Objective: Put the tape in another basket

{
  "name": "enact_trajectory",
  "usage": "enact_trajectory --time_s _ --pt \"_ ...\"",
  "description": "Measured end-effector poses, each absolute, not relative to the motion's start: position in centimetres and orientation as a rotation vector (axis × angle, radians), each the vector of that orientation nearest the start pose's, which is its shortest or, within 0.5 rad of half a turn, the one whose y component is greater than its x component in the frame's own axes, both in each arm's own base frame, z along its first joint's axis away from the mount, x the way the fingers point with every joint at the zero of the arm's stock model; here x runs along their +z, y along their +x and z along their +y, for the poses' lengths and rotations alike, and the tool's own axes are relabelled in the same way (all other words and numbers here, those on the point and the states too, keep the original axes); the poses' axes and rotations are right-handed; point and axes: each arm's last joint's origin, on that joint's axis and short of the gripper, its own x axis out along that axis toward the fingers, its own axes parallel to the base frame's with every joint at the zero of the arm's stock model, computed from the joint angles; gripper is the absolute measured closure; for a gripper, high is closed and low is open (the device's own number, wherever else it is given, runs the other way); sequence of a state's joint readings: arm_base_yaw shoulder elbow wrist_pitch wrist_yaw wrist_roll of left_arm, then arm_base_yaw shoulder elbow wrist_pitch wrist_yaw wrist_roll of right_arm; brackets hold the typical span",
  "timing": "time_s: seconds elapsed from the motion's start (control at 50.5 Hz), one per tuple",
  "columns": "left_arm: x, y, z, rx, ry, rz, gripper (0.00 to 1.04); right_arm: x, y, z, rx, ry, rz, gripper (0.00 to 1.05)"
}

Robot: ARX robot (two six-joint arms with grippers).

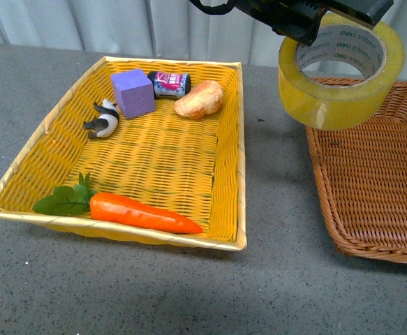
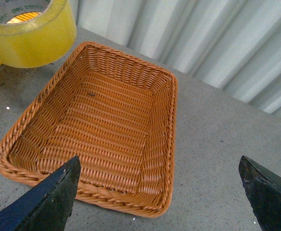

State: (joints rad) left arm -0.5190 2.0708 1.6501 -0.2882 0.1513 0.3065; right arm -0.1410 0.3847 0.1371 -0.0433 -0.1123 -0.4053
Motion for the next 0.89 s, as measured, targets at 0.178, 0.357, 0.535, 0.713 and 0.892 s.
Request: enact_trajectory --time_s 0.178,0.357,0.535,0.713,0.892 --pt "22.7 40.4 -23.6 -0.747 0.414 0.608 0.90 19.7 15.1 -1.5 0.061 -0.365 0.345 0.09" --pt "22.7 40.4 -23.6 -0.746 0.415 0.607 0.90 21.8 20.5 -1.0 0.120 -0.300 0.464 0.09" --pt "22.7 40.5 -23.6 -0.747 0.414 0.608 0.90 23.1 25.3 0.2 0.168 -0.226 0.514 0.09" --pt "22.7 40.5 -23.6 -0.747 0.414 0.608 0.90 23.8 29.6 2.3 0.225 -0.155 0.580 0.09" --pt "22.7 40.5 -23.6 -0.746 0.415 0.608 0.90 23.6 32.2 3.8 0.250 -0.128 0.641 0.09"
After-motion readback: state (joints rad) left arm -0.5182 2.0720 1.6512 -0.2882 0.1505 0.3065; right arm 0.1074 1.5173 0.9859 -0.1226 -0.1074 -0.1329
